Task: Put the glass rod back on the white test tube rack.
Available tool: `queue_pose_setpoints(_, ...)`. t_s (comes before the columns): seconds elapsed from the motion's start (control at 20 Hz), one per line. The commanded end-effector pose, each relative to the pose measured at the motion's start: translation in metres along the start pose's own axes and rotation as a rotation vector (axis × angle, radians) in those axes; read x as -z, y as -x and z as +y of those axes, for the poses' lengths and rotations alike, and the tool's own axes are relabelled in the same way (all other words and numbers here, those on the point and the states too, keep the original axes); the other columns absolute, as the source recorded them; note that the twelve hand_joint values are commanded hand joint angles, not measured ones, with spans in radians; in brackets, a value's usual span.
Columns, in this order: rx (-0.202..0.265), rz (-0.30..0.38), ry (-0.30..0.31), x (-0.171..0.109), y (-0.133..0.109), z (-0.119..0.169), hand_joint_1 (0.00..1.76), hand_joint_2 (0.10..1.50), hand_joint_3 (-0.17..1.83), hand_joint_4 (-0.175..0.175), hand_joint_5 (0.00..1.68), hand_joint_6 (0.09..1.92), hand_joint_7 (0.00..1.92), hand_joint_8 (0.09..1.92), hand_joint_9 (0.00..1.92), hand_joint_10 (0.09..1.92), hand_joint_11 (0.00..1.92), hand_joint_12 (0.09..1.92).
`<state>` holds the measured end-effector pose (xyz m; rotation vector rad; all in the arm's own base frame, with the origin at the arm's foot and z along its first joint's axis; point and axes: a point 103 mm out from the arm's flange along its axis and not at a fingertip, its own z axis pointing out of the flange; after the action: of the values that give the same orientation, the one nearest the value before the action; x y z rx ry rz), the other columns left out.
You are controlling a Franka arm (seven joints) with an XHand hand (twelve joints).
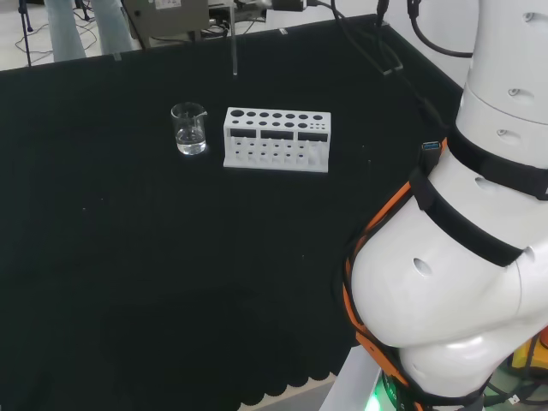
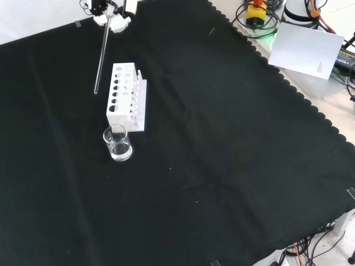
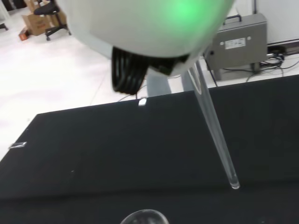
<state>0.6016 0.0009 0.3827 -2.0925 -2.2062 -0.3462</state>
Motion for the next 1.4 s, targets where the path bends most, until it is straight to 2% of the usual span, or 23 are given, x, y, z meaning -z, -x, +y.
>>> queue_pose_setpoints(0.05,-0.042,-0.003,0.005,0.002,0.023,-0.003,1.23,0.44,0.97,-0.175,1.40,0.60,1.69,0.84,1.92,0.62,1.37,0.69)
queue_pose_setpoints(0.8,-0.158,-0.050,0.015,0.011,0.084,-0.016,1.23,0.44,0.97,-0.175,1.40,0.60,1.69,0.85,1.92,0.62,1.37,0.69)
queue_pose_setpoints(1.4,-0.224,-0.051,0.008,0.009,0.114,-0.029,1.23,0.44,0.97,-0.175,1.40,0.60,1.69,0.85,1.92,0.62,1.37,0.69)
